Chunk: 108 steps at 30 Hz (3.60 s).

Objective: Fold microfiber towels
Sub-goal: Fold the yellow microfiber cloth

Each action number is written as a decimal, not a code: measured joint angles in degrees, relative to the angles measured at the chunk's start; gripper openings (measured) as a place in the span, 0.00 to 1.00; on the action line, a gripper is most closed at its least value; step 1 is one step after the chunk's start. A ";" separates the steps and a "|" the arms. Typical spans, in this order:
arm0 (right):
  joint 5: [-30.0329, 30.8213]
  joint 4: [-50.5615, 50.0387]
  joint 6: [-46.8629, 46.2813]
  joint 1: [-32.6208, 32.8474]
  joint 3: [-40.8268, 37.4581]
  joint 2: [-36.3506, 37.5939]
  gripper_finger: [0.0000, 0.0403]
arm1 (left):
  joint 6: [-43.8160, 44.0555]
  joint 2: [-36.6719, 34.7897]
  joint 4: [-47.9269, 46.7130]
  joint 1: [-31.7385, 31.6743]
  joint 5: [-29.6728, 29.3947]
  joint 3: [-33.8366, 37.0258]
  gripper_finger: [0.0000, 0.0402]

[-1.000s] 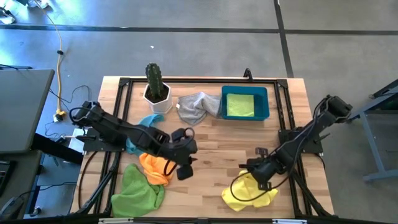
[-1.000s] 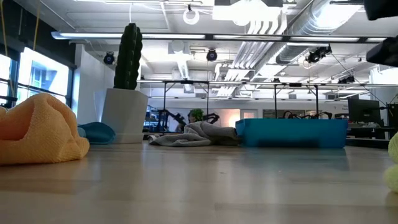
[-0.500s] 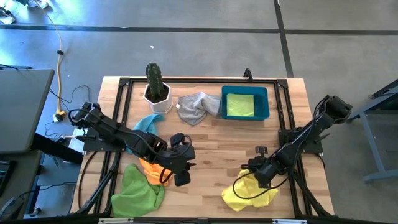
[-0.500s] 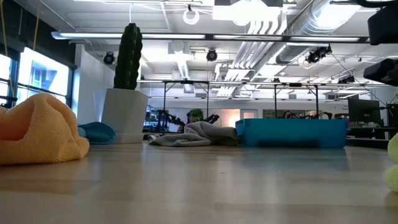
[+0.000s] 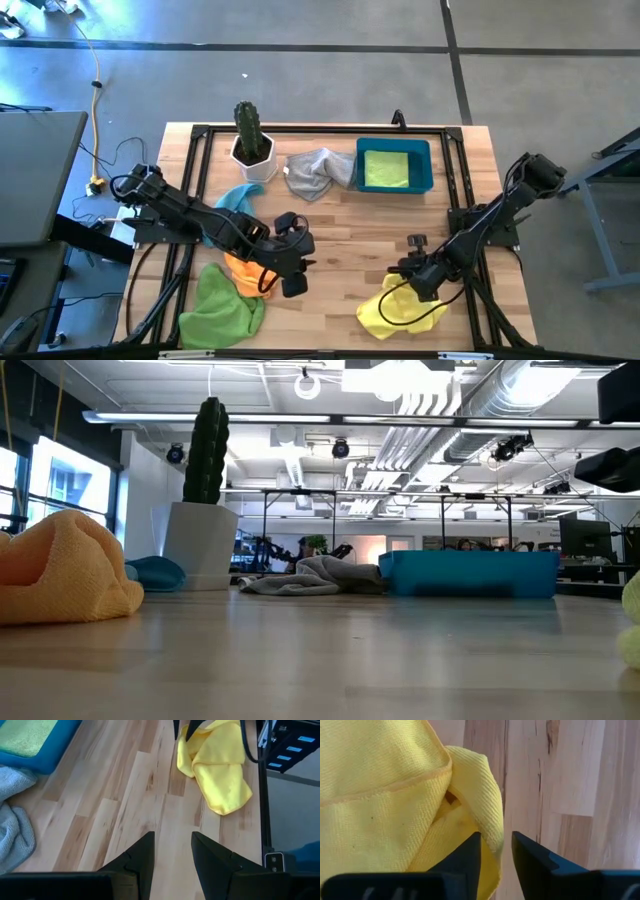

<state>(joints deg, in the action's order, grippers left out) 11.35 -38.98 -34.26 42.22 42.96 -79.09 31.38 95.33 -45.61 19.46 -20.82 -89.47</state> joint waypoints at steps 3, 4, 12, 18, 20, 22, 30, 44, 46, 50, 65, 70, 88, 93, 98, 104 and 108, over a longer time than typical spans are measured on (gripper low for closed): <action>0.00 0.00 -0.29 0.00 0.00 0.00 0.16 | -0.02 0.00 1.42 0.00 0.00 0.00 0.30; 0.00 0.02 -0.36 0.00 0.00 0.00 0.12 | -0.02 0.00 1.57 0.00 0.00 0.00 0.30; 0.63 0.72 -5.89 -1.51 0.02 0.00 0.02 | -0.25 0.08 2.53 0.02 -3.63 0.29 0.30; 3.70 2.56 -5.85 -5.66 0.02 0.03 0.01 | -3.51 1.10 2.65 -0.32 -8.41 3.57 0.30; 5.79 4.52 -5.81 -7.71 0.02 0.23 0.00 | -2.69 1.68 2.77 -0.44 -8.50 4.15 0.30; 8.18 7.61 -5.82 -10.01 0.04 0.61 0.00 | -2.21 2.45 4.47 -0.61 -9.05 4.38 0.30; 11.41 25.01 -4.30 -18.49 0.09 1.30 0.00 | -8.64 4.46 9.84 -0.76 -18.70 4.39 0.30; 11.21 43.53 -4.55 -27.12 0.11 1.95 0.00 | -12.04 8.29 14.98 -4.60 -21.71 4.37 0.30; 10.67 44.95 -5.73 -28.05 0.11 1.95 0.00 | -10.97 8.67 15.76 -5.47 -20.94 4.39 0.30; 8.13 45.84 -6.26 -29.35 0.11 1.95 0.00 | -8.66 9.24 18.50 -7.30 -20.51 4.39 0.30; 6.76 47.39 -5.25 -31.10 0.05 2.20 0.00 | -10.54 9.77 16.38 -12.51 -13.35 4.37 0.30; 6.91 47.48 -2.73 -31.12 0.02 4.36 0.00 | -10.56 9.77 14.73 -12.76 -12.84 4.37 0.30; 4.66 46.39 4.31 -30.95 0.02 5.88 0.01 | -12.09 9.75 15.00 -12.05 -12.78 4.37 0.03; 4.46 45.61 10.40 -30.95 0.02 5.90 0.17 | -10.36 9.70 15.09 -11.89 -9.53 3.68 0.01; 4.25 38.35 12.17 -30.93 0.02 5.90 0.34 | -8.61 9.68 15.13 -11.85 -8.55 1.85 0.00; 4.68 27.14 7.14 -30.93 0.04 5.90 0.42 | -12.24 9.68 14.94 -11.87 -8.57 -1.82 0.00; 4.70 21.62 2.17 -30.93 0.04 5.90 0.41 | -14.50 9.68 14.98 -11.87 -8.57 -4.40 0.00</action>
<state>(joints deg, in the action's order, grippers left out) 16.05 -17.36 -32.09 11.29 43.00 -73.19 16.88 105.01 -30.63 7.60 -29.39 -93.87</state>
